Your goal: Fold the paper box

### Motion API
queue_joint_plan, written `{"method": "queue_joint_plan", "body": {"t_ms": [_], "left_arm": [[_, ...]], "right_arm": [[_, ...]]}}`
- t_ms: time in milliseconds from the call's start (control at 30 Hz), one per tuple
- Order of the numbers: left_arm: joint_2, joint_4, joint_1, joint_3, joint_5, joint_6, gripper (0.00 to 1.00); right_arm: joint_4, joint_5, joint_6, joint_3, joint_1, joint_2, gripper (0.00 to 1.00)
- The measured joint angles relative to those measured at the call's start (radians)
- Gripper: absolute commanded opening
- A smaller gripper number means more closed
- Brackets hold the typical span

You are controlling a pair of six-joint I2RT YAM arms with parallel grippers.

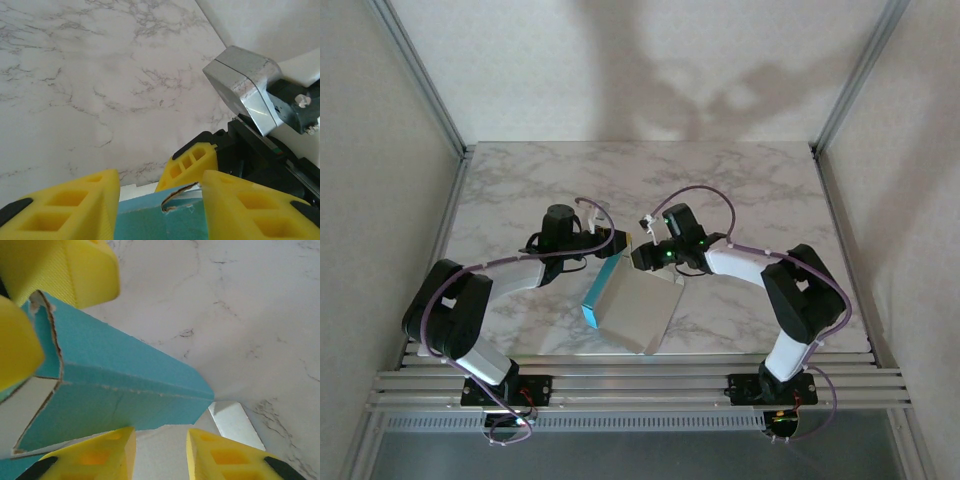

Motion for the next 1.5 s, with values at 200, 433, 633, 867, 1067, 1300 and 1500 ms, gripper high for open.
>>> {"method": "queue_joint_plan", "body": {"t_ms": [200, 433, 633, 867, 1067, 1300, 1500], "left_arm": [[0.000, 0.001, 0.006, 0.000, 0.014, 0.000, 0.47], [0.000, 0.001, 0.008, 0.000, 0.028, -0.001, 0.46], [0.002, 0.002, 0.019, 0.000, 0.050, -0.001, 0.45], [0.019, 0.002, 0.028, 0.000, 0.082, -0.002, 0.45], [0.021, 0.001, 0.037, 0.000, 0.100, -0.002, 0.44], [0.051, 0.013, 0.059, 0.008, 0.145, -0.024, 0.44], [0.105, 0.061, 0.079, 0.036, 0.213, -0.054, 0.41]], "right_arm": [[0.025, 0.000, 0.000, 0.000, 0.014, 0.013, 0.32], [0.057, 0.000, 0.000, 0.000, 0.014, 0.025, 0.34], [0.101, 0.005, -0.001, 0.000, 0.014, 0.035, 0.37], [0.140, 0.005, -0.030, 0.000, 0.016, 0.063, 0.42], [0.170, 0.011, -0.057, 0.000, 0.016, 0.074, 0.44], [0.216, 0.008, -0.065, 0.002, 0.018, 0.108, 0.43], [0.246, 0.008, -0.065, 0.002, 0.018, 0.109, 0.43]]}}
